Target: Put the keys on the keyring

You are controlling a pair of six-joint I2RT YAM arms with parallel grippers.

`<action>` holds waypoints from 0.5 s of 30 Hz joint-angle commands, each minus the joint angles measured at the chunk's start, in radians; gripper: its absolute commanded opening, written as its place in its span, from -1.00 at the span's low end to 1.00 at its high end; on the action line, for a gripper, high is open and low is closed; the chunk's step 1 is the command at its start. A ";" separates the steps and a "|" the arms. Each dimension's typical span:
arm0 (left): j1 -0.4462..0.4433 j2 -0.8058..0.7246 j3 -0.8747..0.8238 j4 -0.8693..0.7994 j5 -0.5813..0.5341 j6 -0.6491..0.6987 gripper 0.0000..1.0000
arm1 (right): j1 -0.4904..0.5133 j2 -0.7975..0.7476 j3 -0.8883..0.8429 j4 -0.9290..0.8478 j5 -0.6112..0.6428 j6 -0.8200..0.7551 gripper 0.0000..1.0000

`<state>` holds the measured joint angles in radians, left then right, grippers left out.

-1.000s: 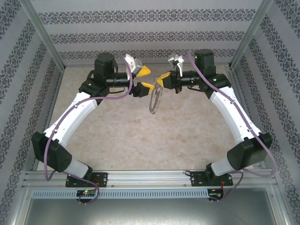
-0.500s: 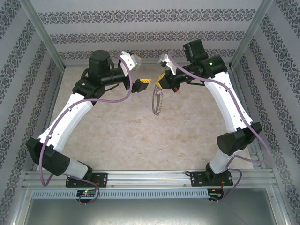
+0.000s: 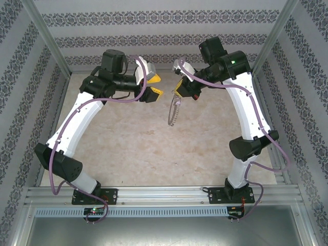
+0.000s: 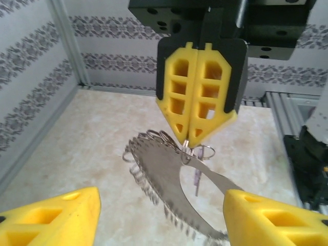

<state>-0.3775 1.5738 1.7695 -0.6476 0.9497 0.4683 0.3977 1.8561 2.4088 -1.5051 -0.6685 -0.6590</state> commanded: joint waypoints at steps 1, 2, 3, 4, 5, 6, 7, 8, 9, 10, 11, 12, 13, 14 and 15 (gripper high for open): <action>0.012 0.017 -0.008 -0.035 0.104 -0.005 0.24 | 0.015 0.011 0.036 -0.052 0.000 -0.032 -1.00; 0.011 0.021 -0.017 -0.024 0.126 -0.015 0.19 | 0.017 0.011 0.038 -0.052 -0.001 -0.033 -1.00; 0.010 0.024 -0.020 -0.018 0.137 -0.022 0.16 | 0.019 0.014 0.039 -0.053 -0.002 -0.035 -1.00; 0.010 0.030 -0.025 -0.007 0.154 -0.036 0.15 | 0.022 0.015 0.040 -0.053 -0.002 -0.035 -1.00; 0.010 0.035 -0.025 -0.001 0.165 -0.044 0.11 | 0.025 0.017 0.039 -0.055 -0.003 -0.036 -1.00; 0.010 0.043 -0.025 0.002 0.176 -0.047 0.07 | 0.027 0.019 0.040 -0.055 -0.006 -0.036 -1.00; 0.009 0.051 -0.024 0.002 0.185 -0.053 0.03 | 0.031 0.021 0.039 -0.055 -0.012 -0.038 -1.00; 0.009 0.059 -0.022 0.002 0.196 -0.055 0.00 | 0.035 0.023 0.039 -0.055 -0.013 -0.037 -1.00; 0.008 0.065 -0.021 0.002 0.202 -0.058 -0.02 | 0.040 0.026 0.039 -0.054 -0.015 -0.037 -1.00; 0.007 0.070 -0.019 0.000 0.209 -0.059 -0.04 | 0.045 0.029 0.040 -0.051 -0.017 -0.037 -1.00; 0.005 0.077 -0.018 -0.003 0.211 -0.059 -0.04 | 0.049 0.032 0.039 -0.048 -0.018 -0.037 -1.00; 0.002 0.079 -0.020 -0.003 0.212 -0.059 -0.04 | 0.053 0.035 0.041 -0.045 -0.020 -0.037 -1.00; 0.000 0.083 -0.020 -0.004 0.214 -0.057 -0.04 | 0.057 0.041 0.044 -0.041 -0.020 -0.035 -1.00; -0.001 0.085 -0.022 -0.004 0.215 -0.057 -0.04 | 0.062 0.046 0.050 -0.040 -0.020 -0.033 -1.00; -0.003 0.088 -0.020 -0.006 0.216 -0.057 -0.04 | 0.065 0.051 0.055 -0.040 -0.020 -0.032 -1.00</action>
<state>-0.3779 1.6554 1.7561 -0.6502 1.1175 0.4183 0.4484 1.8915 2.4248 -1.5444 -0.6659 -0.6807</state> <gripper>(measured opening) 0.479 0.049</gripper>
